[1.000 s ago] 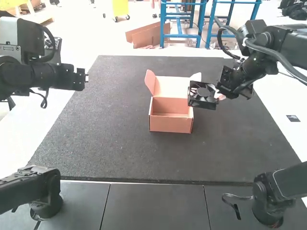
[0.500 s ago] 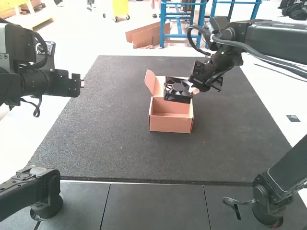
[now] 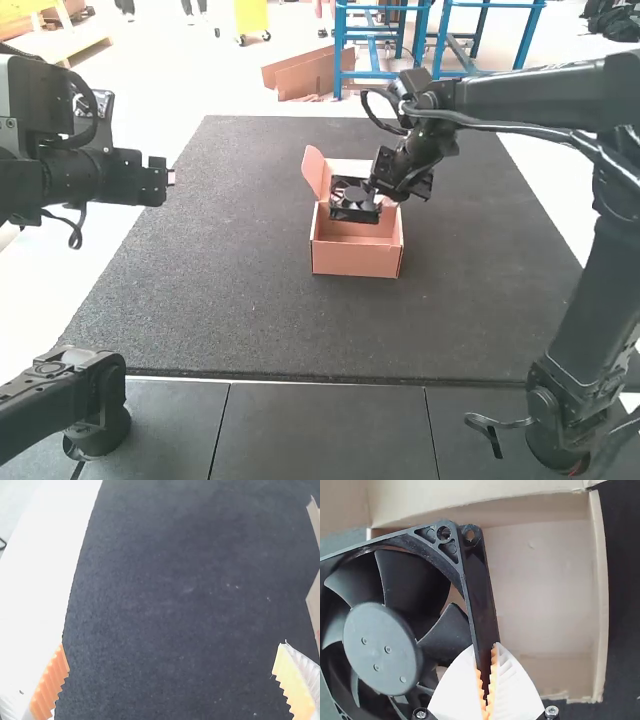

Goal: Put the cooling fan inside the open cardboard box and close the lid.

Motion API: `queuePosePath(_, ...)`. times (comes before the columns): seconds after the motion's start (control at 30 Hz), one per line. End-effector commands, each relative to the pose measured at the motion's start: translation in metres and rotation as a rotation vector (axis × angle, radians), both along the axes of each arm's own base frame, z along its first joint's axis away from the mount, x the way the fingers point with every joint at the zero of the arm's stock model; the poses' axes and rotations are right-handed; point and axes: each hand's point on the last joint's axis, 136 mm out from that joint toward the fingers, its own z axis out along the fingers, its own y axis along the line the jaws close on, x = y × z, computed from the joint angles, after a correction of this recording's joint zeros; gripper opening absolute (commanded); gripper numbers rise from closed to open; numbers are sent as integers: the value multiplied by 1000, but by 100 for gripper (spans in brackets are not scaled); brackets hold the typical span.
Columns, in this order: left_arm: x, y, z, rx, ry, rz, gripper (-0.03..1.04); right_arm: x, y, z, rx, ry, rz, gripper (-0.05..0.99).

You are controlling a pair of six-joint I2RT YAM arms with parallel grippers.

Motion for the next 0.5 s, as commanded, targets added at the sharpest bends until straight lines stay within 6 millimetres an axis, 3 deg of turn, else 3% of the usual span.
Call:
queuePosePath(0.0,-1,1,5,5,-23,3,97,17,1,7,-35,-73,16,0)
queuePosePath(0.13,-1,2,4,7,-20,6,97,23,1,-11,-61,-70,28,0)
queuePosePath(0.47,-2,4,6,7,-21,13,97,17,-5,-43,-126,-32,78,0)
